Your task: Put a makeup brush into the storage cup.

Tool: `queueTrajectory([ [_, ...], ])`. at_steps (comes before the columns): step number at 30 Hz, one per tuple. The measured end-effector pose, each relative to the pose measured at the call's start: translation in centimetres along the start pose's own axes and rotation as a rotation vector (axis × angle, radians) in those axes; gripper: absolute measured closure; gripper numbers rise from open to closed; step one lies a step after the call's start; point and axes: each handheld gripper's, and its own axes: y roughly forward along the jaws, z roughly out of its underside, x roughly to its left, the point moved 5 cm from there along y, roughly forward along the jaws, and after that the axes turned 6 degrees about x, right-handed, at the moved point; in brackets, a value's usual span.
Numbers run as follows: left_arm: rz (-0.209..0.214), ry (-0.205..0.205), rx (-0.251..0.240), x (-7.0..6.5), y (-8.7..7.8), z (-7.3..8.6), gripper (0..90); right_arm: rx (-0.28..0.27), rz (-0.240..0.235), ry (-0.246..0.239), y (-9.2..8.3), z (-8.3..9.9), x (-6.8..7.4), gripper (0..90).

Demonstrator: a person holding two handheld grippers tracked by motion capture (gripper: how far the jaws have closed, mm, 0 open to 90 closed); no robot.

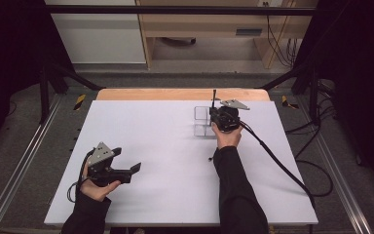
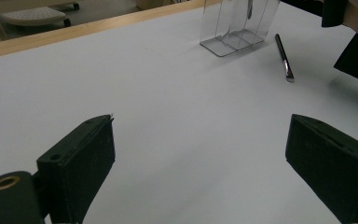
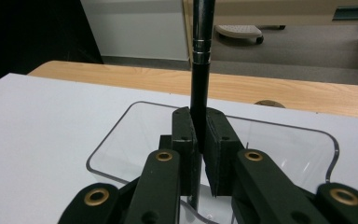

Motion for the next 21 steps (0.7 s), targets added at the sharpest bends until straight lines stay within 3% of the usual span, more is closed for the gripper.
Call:
queueTrajectory([
  [6,0.001,0.000,0.000,0.0,0.0,0.0,7.4,0.016,-0.002,0.001,0.2,0.3,0.1,82.5],
  [11,0.002,0.003,0.002,0.0,0.0,0.0,7.4,0.021,-0.012,-0.004,-0.3,0.6,0.2,75.3],
  [21,-0.003,0.002,0.007,-0.1,0.2,0.1,7.4,0.020,-0.076,-0.050,-3.4,1.3,0.5,49.9],
])
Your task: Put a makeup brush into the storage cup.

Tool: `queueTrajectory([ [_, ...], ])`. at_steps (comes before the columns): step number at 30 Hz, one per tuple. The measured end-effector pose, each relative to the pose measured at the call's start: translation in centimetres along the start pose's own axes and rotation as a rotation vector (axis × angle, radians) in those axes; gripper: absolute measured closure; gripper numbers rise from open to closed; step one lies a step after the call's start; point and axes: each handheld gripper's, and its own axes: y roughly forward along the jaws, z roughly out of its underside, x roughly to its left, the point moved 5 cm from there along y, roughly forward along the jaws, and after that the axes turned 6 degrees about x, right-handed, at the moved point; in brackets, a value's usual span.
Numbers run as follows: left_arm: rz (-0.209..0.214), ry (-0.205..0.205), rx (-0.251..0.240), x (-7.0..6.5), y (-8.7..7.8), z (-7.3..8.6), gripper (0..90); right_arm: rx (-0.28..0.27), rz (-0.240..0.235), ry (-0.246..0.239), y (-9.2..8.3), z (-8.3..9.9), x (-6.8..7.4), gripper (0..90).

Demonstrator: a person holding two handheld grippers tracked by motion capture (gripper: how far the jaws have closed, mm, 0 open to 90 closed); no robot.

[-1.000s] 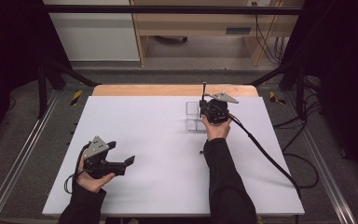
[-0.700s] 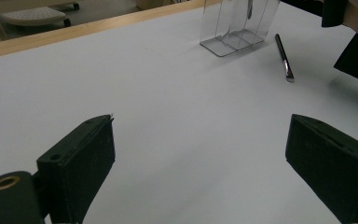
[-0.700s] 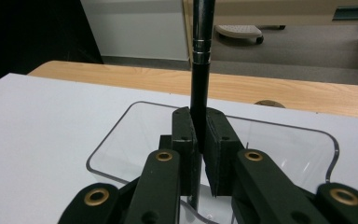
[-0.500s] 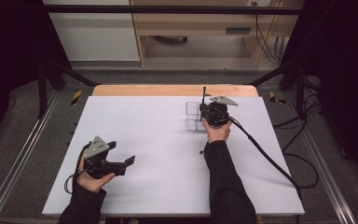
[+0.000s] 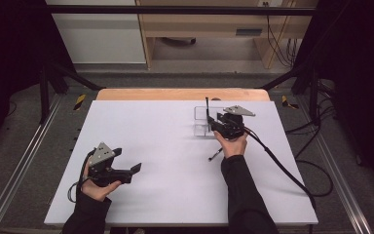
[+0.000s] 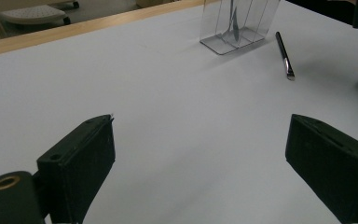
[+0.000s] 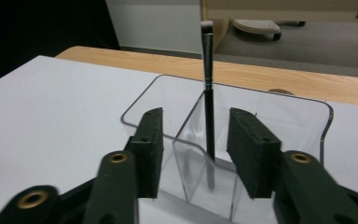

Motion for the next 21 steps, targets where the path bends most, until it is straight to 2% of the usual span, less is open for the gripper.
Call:
queueTrajectory([
  [3,-0.001,-0.001,0.001,0.0,0.0,0.0,7.4,0.001,0.006,-0.025,-1.0,0.2,0.2,43.2],
  [8,-0.001,-0.001,0.003,0.0,0.0,0.0,7.4,-0.028,-0.008,-0.031,-3.0,0.2,0.4,35.1],
  [12,-0.003,0.001,0.003,-0.1,0.1,0.0,7.4,-0.053,-0.028,-0.021,-4.4,0.2,0.4,32.7],
  [14,-0.004,0.002,0.004,-0.1,0.1,0.0,7.4,-0.048,-0.048,-0.020,-5.0,0.4,0.4,31.5],
  [18,-0.006,0.004,0.007,-0.1,0.1,0.1,7.4,-0.054,-0.040,-0.041,-6.3,0.9,0.4,28.6],
  [21,-0.005,0.002,0.008,-0.2,0.2,0.1,7.4,-0.066,-0.053,-0.047,-7.3,1.2,0.4,26.4],
])
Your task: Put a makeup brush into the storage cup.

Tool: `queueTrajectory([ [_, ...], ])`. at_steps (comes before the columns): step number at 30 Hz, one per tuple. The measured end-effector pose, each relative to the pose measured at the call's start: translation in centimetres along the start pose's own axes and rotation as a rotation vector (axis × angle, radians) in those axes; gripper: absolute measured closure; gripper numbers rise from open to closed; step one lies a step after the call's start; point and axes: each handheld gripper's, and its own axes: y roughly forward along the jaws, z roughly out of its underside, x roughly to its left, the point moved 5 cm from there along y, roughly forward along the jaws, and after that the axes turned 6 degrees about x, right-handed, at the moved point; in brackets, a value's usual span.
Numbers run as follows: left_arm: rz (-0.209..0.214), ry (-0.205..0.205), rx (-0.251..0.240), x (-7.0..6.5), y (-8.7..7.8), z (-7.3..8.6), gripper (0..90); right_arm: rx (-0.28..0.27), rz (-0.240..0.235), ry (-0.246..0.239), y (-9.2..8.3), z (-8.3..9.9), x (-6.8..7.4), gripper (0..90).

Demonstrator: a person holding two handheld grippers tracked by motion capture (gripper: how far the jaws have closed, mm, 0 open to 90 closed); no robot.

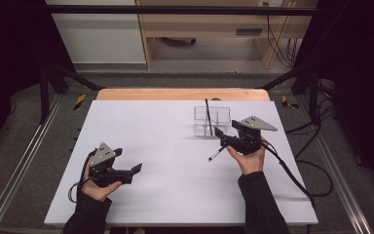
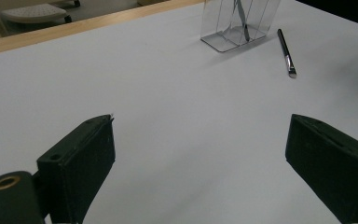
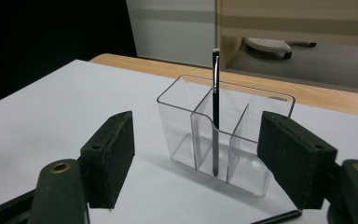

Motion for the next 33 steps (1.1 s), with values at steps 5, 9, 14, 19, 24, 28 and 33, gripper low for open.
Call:
queueTrajectory([
  [5,0.001,0.003,0.004,-0.1,0.1,0.0,7.4,0.007,-0.018,-0.007,-1.4,0.7,0.1,18.5],
  [9,-0.001,0.004,0.005,-0.1,0.1,0.1,7.4,0.002,-0.015,-0.020,-2.4,1.4,0.1,14.5],
  [14,-0.001,0.005,0.009,-0.1,0.1,0.1,7.4,0.023,-0.009,-0.039,-3.3,2.4,-0.1,12.5],
  [19,-0.001,0.010,0.018,-0.2,0.3,0.2,7.3,0.054,0.001,-0.063,-4.0,3.5,-0.3,11.3],
  [24,0.000,0.013,0.023,-0.3,0.4,0.2,7.3,0.067,0.003,-0.077,-4.3,4.3,-0.5,10.9],
  [28,0.004,0.015,0.035,-0.4,0.7,0.3,7.3,0.075,0.000,-0.082,-4.4,4.6,-0.5,10.5],
  [33,0.007,0.027,0.043,-0.7,0.9,0.4,7.1,0.099,-0.006,-0.097,-3.9,5.0,-0.4,10.4],
])
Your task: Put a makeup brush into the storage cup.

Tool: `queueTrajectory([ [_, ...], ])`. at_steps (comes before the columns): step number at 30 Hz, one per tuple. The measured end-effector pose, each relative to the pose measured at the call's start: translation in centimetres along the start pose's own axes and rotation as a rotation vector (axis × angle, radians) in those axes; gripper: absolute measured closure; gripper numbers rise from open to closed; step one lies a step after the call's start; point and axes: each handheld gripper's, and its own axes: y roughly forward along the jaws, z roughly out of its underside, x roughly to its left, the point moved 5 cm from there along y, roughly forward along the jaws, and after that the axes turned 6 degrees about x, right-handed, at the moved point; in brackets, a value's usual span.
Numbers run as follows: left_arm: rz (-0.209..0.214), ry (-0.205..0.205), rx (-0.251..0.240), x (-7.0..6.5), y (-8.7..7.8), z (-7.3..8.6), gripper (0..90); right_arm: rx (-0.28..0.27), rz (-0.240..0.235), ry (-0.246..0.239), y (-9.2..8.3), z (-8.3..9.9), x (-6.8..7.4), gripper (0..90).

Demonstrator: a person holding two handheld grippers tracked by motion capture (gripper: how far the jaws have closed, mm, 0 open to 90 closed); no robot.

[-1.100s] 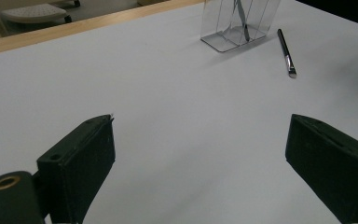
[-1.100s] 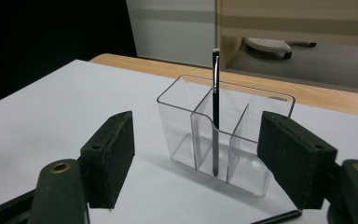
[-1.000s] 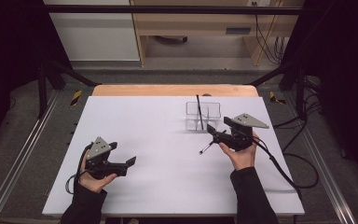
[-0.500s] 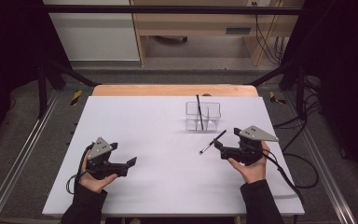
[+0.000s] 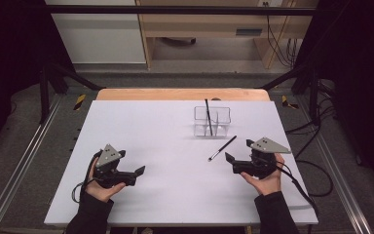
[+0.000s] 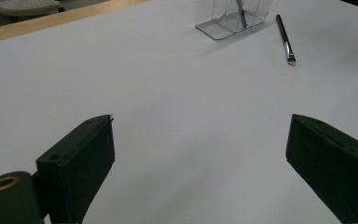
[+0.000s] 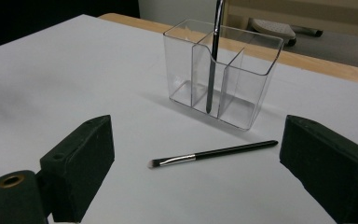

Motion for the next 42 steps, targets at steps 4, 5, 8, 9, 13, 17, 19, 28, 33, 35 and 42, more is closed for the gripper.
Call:
queueTrajectory([
  [4,0.003,0.003,0.004,-0.1,0.2,0.0,7.1,0.023,-0.006,-0.008,0.9,0.3,0.1,10.4],
  [5,0.002,0.004,0.007,-0.1,0.2,0.0,7.0,0.028,-0.008,-0.012,1.1,0.4,0.1,10.4],
  [8,0.002,0.002,0.012,-0.1,0.3,0.1,6.9,0.042,-0.006,-0.010,1.5,0.5,0.0,10.4],
  [9,0.003,0.003,0.012,-0.1,0.3,0.1,6.9,0.046,-0.003,-0.009,1.6,0.5,0.0,10.5],
  [13,0.003,0.002,0.011,-0.1,0.3,0.1,6.9,0.052,-0.010,0.001,2.1,0.4,-0.2,11.0],
  [17,0.004,0.004,0.009,-0.1,0.2,0.0,6.9,0.057,-0.004,0.002,2.6,0.4,-0.5,11.4],
  [19,0.004,0.005,0.009,-0.1,0.2,0.0,6.9,0.062,-0.004,0.008,2.8,0.4,-0.6,11.6],
  [28,0.006,0.005,0.009,-0.1,0.2,0.0,6.9,0.081,0.016,0.008,3.7,0.3,-1.1,12.1],
  [33,0.007,0.006,0.013,-0.2,0.3,0.0,6.9,0.101,0.017,-0.002,4.2,0.5,-1.3,12.4],
  [35,0.004,0.008,0.014,-0.2,0.3,0.0,6.9,0.110,0.012,-0.005,4.4,0.5,-1.4,12.5],
  [42,0.004,0.004,0.013,-0.1,0.3,0.1,6.9,0.134,0.006,-0.029,5.1,0.8,-1.4,12.3],
])
